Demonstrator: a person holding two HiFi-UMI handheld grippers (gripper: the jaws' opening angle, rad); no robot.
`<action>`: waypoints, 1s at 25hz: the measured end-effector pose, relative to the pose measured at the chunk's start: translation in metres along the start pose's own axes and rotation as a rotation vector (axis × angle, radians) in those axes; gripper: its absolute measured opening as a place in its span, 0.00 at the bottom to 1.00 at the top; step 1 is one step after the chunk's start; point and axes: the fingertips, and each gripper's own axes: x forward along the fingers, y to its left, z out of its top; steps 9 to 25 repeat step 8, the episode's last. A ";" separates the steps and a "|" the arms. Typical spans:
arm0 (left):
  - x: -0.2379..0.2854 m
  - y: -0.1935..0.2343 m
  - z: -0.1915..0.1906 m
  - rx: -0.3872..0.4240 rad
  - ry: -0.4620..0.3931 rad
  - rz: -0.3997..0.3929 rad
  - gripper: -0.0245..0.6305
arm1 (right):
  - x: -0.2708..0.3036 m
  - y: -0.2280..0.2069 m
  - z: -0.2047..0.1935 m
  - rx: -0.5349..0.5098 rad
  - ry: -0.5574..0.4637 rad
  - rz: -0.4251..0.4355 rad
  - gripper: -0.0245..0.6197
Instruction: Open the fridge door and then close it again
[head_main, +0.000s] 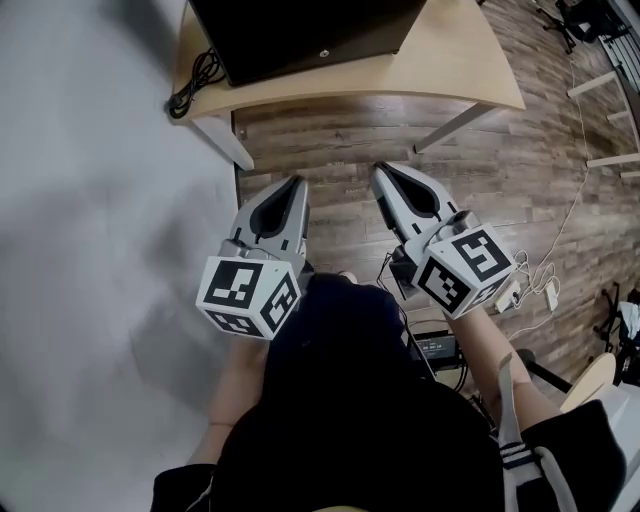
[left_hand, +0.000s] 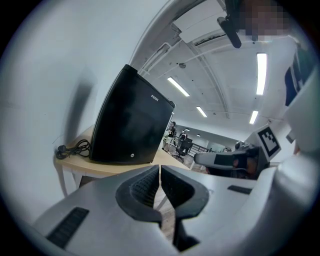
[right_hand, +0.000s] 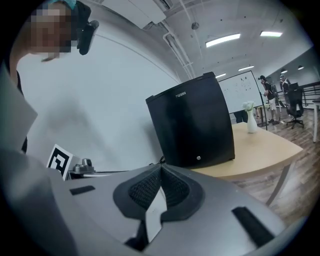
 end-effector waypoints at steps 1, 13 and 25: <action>-0.001 -0.001 0.001 0.000 -0.002 0.000 0.05 | -0.002 0.004 0.001 0.001 0.002 0.002 0.02; 0.003 0.000 0.009 0.036 -0.017 -0.015 0.05 | 0.006 0.009 0.018 -0.045 -0.010 -0.007 0.02; 0.003 0.000 0.009 0.036 -0.017 -0.015 0.05 | 0.006 0.009 0.018 -0.045 -0.010 -0.007 0.02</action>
